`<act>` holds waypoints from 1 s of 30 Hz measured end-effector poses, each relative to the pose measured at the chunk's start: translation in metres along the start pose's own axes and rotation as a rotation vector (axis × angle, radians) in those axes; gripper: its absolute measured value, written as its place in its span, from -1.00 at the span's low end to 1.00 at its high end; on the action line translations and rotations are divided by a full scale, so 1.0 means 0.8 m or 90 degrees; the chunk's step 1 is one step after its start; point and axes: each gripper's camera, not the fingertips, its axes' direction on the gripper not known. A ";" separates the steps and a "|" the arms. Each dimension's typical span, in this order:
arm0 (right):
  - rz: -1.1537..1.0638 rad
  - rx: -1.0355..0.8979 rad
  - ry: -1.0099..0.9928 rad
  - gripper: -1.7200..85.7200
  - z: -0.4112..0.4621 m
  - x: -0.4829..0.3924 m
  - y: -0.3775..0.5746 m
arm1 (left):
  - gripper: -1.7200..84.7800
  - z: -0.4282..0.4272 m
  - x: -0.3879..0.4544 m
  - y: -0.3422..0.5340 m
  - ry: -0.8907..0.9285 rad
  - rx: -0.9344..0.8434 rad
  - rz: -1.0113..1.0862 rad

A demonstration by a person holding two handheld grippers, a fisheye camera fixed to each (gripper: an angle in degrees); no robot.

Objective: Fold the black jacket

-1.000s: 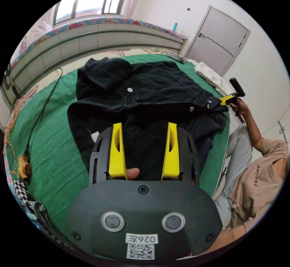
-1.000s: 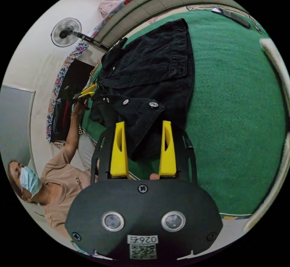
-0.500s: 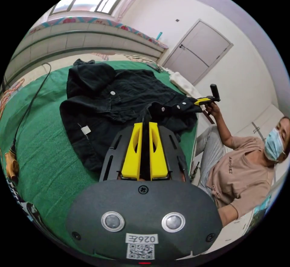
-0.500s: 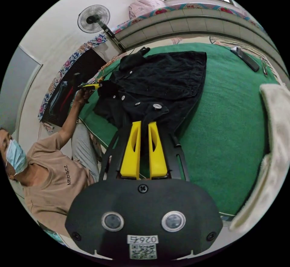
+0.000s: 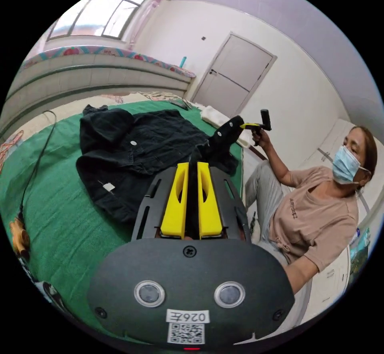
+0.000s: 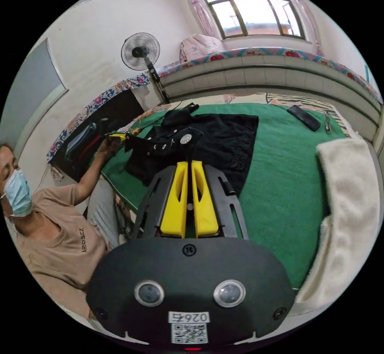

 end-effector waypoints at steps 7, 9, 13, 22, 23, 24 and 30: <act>0.012 -0.092 0.159 -1.00 0.099 0.032 -0.070 | -0.97 0.021 -0.059 -0.023 -0.198 0.063 -0.142; 0.032 -0.159 0.193 -1.00 0.153 0.055 -0.076 | -0.97 0.045 -0.099 -0.022 -0.190 0.031 -0.201; 0.122 -0.274 0.194 -0.99 0.212 0.099 -0.070 | -0.98 0.084 -0.175 -0.002 -0.157 -0.030 -0.325; 0.217 -0.104 0.119 -0.96 0.192 0.125 -0.073 | -0.98 0.031 -0.117 -0.027 -0.264 0.098 -0.212; 0.222 -0.105 0.134 -0.93 0.199 0.126 -0.074 | -0.97 0.043 -0.109 -0.033 -0.270 0.086 -0.186; 0.229 -0.108 0.140 -0.88 0.208 0.130 -0.075 | -0.96 0.051 -0.106 -0.038 -0.279 0.073 -0.174; 0.262 -0.140 0.091 -0.74 0.267 0.150 -0.075 | -0.71 0.157 -0.125 -0.059 -0.260 -0.136 -0.160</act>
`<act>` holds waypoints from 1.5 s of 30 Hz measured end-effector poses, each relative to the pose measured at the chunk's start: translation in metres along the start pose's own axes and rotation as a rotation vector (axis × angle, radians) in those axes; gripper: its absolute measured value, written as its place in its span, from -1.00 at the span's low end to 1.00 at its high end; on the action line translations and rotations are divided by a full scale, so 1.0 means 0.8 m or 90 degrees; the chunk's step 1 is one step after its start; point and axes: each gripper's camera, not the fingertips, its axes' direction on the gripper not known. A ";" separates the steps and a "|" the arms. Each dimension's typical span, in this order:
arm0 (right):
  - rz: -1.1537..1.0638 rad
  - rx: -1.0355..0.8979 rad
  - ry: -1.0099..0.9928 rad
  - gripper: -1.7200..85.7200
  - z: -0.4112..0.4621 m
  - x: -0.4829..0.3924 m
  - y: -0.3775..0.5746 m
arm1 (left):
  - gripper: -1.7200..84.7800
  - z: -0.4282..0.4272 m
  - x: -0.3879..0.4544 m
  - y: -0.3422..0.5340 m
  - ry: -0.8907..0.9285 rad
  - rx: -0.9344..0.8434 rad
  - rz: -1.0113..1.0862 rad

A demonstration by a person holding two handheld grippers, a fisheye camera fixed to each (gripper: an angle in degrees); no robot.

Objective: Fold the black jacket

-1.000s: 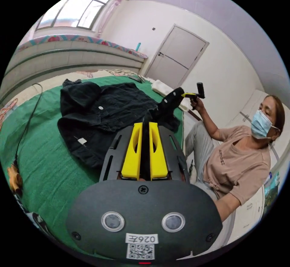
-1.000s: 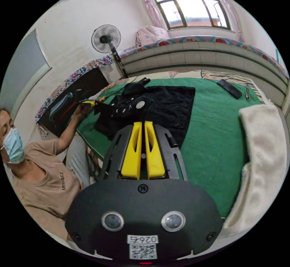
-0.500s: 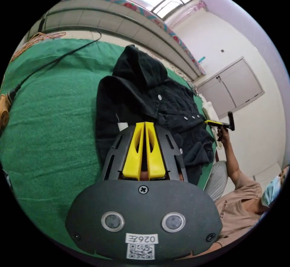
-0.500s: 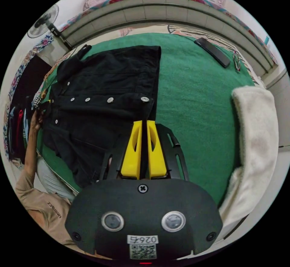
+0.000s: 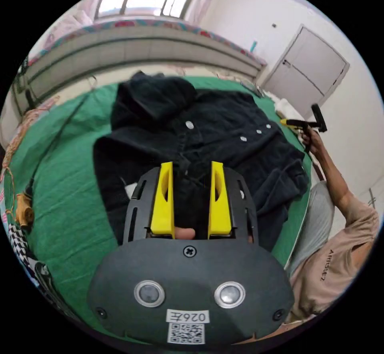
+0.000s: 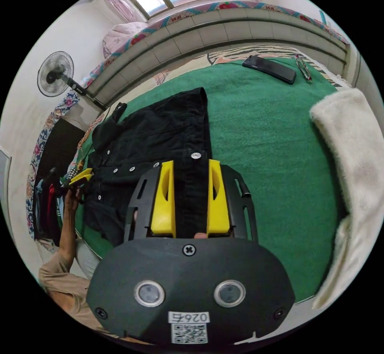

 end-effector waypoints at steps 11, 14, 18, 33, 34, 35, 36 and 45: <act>-0.052 -0.008 0.124 -0.87 0.061 -0.043 0.000 | -0.86 -0.034 -0.008 0.033 -0.088 0.088 -0.060; -0.026 -0.027 0.178 -0.77 0.077 -0.049 0.002 | -0.91 -0.030 -0.030 0.042 -0.167 0.028 -0.151; -0.044 0.081 0.178 -0.79 0.059 -0.096 0.018 | -0.97 -0.056 0.012 0.043 -0.158 0.112 -0.068; -0.300 0.276 0.026 -0.98 0.047 -0.204 0.131 | -0.98 -0.180 0.065 0.135 0.254 0.422 0.123; -0.303 0.290 -0.014 -0.98 0.040 -0.204 0.139 | -0.98 -0.200 0.064 0.155 0.326 0.482 0.150; -0.304 0.273 -0.079 -0.98 0.035 -0.204 0.150 | -0.98 -0.214 0.062 0.175 0.358 0.526 0.156; -0.303 0.205 -0.123 -0.98 0.039 -0.204 0.155 | -0.98 -0.219 0.062 0.185 0.357 0.542 0.157; -0.276 -0.064 -0.040 -0.89 0.146 -0.206 0.181 | -0.70 -0.164 0.135 0.193 0.145 0.204 0.197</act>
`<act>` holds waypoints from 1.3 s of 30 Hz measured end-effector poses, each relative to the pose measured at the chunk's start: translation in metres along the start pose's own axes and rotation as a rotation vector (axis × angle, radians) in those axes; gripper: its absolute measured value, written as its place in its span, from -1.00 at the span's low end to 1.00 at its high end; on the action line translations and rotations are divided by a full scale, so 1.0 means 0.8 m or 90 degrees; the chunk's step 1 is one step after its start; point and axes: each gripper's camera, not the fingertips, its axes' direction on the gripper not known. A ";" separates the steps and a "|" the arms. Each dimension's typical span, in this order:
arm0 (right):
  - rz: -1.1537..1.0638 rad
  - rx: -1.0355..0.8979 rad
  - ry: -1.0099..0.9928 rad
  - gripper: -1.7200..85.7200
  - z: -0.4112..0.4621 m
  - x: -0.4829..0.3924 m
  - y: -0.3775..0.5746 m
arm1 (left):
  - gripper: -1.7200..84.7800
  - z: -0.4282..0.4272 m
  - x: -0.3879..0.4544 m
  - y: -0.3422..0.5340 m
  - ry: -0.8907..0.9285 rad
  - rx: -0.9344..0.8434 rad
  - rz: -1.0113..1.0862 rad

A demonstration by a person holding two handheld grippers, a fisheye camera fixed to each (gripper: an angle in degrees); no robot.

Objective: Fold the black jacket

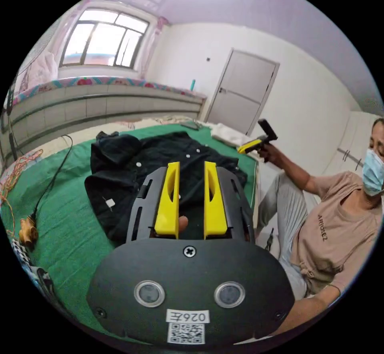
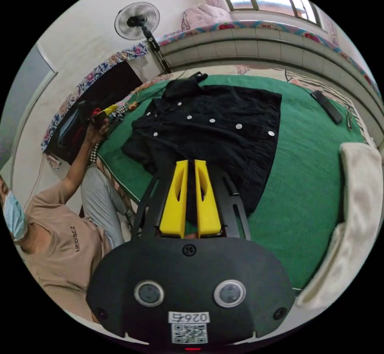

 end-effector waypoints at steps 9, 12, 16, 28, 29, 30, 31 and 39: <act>-0.064 -0.107 0.140 -0.77 0.119 -0.035 -0.026 | -0.58 0.177 0.063 -0.009 -0.113 -0.290 0.127; -0.048 -0.139 0.150 -0.71 0.162 -0.024 -0.038 | -0.55 0.238 0.062 -0.007 -0.105 -0.376 0.150; -0.058 -0.183 0.122 -0.75 0.211 -0.017 -0.049 | -0.62 0.279 0.060 -0.010 -0.121 -0.442 0.167; -0.101 0.004 0.328 -0.92 0.132 -0.101 -0.130 | -0.95 0.213 0.073 -0.053 0.038 -0.315 0.135; -0.107 0.034 0.354 -0.92 0.127 -0.109 -0.154 | -0.95 0.217 0.063 -0.056 0.060 -0.305 0.111; -0.115 0.044 0.379 -0.92 0.132 -0.115 -0.183 | -0.95 0.220 0.058 -0.057 0.071 -0.303 0.101; -0.121 0.043 0.393 -0.92 0.138 -0.118 -0.199 | -0.95 0.226 0.047 -0.059 0.082 -0.303 0.075; -0.165 -0.076 0.521 -0.86 0.361 -0.096 -0.424 | -0.83 0.252 -0.038 -0.050 0.012 -0.345 -0.073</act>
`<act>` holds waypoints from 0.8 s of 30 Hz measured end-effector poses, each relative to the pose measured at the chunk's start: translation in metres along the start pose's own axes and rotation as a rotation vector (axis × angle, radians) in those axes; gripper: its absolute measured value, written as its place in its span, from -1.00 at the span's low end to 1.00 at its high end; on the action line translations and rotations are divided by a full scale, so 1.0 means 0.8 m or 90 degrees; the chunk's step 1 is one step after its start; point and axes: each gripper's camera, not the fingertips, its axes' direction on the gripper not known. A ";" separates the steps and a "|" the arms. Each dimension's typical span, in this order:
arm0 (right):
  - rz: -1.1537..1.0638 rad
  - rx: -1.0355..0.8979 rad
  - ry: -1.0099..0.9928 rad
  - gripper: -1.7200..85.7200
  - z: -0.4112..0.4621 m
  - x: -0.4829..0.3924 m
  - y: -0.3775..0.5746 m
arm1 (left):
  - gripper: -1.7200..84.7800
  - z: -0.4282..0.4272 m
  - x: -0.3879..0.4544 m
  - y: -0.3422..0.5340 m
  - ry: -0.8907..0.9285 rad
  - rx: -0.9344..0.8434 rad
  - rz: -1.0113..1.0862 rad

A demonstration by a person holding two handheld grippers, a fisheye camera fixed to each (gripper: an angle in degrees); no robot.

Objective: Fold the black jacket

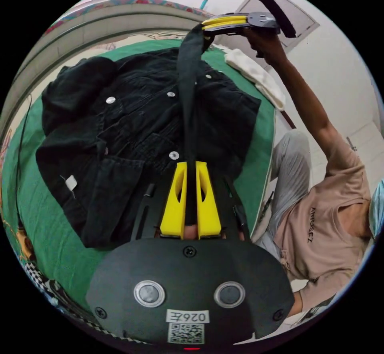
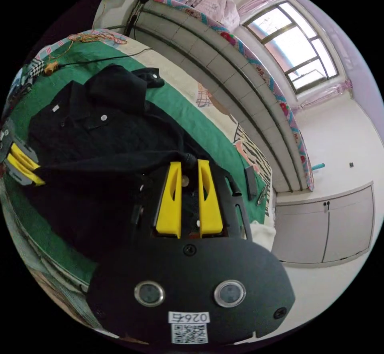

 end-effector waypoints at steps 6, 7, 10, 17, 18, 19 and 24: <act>0.087 0.034 -0.153 -0.68 0.044 0.015 -0.042 | -0.73 -0.043 0.005 0.011 -0.110 0.083 0.036; 0.098 0.052 -0.175 -0.69 0.044 0.019 -0.039 | -0.78 -0.046 0.015 0.009 -0.111 0.091 0.069; 0.153 0.109 -0.264 -0.87 0.064 0.024 -0.023 | -0.95 -0.025 0.023 -0.006 -0.124 0.071 0.114; 0.128 0.057 -0.275 -0.98 0.103 0.035 -0.050 | -0.97 -0.081 -0.069 -0.006 0.054 0.137 0.044; 0.159 0.107 -0.282 -0.98 0.087 0.054 -0.046 | -0.97 -0.100 -0.081 -0.001 0.058 0.179 0.024; 0.175 0.135 -0.292 -0.98 0.080 0.064 -0.044 | -0.96 -0.137 -0.105 0.006 0.052 0.261 -0.017; 0.246 0.252 -0.473 -0.89 0.076 0.129 -0.082 | -0.52 -0.209 -0.209 -0.029 -0.007 0.418 -0.161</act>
